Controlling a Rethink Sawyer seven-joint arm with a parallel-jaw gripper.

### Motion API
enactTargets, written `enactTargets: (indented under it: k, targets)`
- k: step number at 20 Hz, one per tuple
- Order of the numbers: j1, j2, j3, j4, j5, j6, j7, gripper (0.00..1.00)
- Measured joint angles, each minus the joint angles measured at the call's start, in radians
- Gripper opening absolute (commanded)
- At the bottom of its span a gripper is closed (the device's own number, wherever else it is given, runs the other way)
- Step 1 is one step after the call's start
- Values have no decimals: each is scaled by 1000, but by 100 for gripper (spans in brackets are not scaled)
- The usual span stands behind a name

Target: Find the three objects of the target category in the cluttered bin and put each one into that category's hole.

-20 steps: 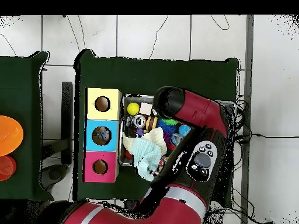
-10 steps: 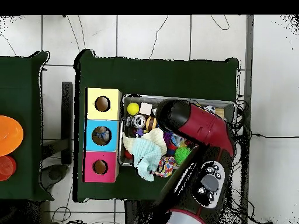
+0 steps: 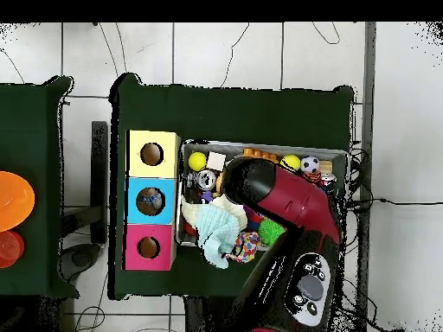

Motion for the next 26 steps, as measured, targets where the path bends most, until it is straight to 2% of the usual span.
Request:
enactTargets:
  k: [5,10,14,19,26]
  targets:
    - [1,37,34,24,14,-179,0,100]
    - [7,65,42,28,14,-272,0,100]
    - [5,59,43,43,14,-278,0,100]
    - [-6,-6,44,121,13,-264,0,100]
    - [-6,-99,39,191,10,-163,0,100]
